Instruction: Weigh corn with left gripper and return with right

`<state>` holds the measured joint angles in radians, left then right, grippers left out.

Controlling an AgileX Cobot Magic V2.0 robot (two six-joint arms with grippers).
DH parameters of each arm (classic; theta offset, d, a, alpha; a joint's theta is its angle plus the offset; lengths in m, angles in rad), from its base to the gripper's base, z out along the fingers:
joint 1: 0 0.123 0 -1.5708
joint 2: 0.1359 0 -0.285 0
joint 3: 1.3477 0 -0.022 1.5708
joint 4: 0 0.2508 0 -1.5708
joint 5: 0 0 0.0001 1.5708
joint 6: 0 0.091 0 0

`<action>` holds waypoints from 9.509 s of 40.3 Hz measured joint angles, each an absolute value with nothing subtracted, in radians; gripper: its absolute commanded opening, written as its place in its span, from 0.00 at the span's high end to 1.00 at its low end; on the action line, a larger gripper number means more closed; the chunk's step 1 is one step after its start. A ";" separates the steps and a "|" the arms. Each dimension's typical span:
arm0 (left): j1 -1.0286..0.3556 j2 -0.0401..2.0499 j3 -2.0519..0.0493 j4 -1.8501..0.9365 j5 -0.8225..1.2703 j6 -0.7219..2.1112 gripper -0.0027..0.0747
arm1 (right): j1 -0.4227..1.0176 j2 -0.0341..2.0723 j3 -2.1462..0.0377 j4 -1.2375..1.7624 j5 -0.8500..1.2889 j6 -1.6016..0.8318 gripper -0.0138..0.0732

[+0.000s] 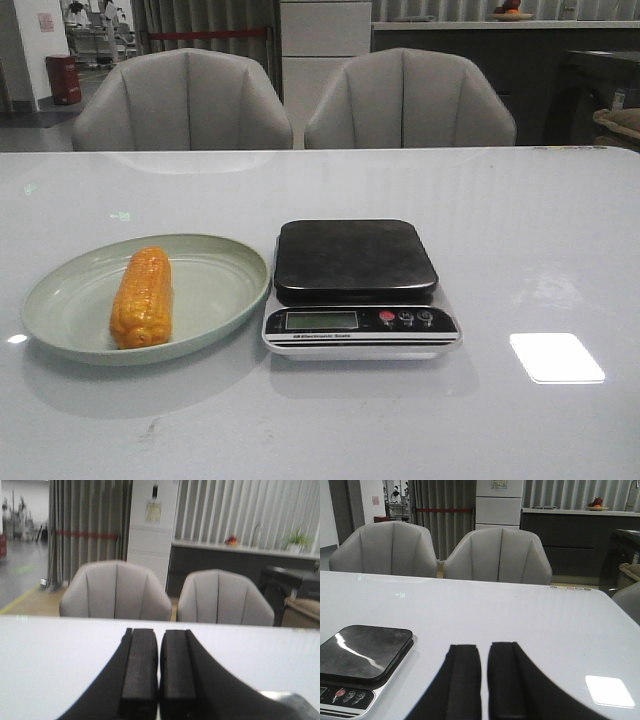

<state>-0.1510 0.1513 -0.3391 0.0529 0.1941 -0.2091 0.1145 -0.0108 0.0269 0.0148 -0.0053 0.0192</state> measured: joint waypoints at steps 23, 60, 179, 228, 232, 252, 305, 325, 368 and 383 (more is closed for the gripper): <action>-0.151 0.450 -0.429 0.027 0.323 -0.209 0.36 | 0.114 -0.011 0.027 0.015 -0.005 0.019 0.60; -0.457 1.239 -0.775 -0.041 0.464 -0.292 0.14 | 0.114 -0.011 0.027 0.015 -0.005 0.021 0.60; -0.704 1.338 -1.033 0.015 0.489 -0.323 0.24 | 0.114 -0.011 0.027 0.015 -0.007 0.021 0.60; -0.704 0.024 -0.388 0.154 0.561 -0.164 0.81 | 0.114 -0.011 0.027 0.015 -0.007 0.021 0.60; -0.704 0.024 -0.388 0.154 0.554 -0.164 0.81 | 0.114 -0.011 0.027 0.015 -0.020 0.021 0.60; -0.704 0.024 -0.388 0.154 0.553 -0.164 0.81 | 0.114 0.136 -0.229 0.026 0.089 0.061 0.60; -0.704 0.024 -0.388 0.154 0.552 -0.164 0.81 | 0.437 0.916 -0.677 0.140 0.345 0.065 0.14; -0.704 0.024 -0.388 0.154 0.552 -0.164 0.81 | 0.570 1.503 -1.248 0.041 0.636 0.373 0.14; -0.704 0.024 -0.388 0.154 0.552 -0.164 0.81 | 0.623 2.074 -1.693 -0.074 0.996 0.903 0.19; -0.704 0.024 -0.388 0.154 0.550 -0.164 0.81 | 0.623 2.100 -1.731 -0.024 1.011 0.833 0.66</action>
<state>-0.7045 0.0241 -0.3881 0.1536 0.5503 -0.1641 0.6228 2.0997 -1.7312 -0.0238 1.0112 0.8335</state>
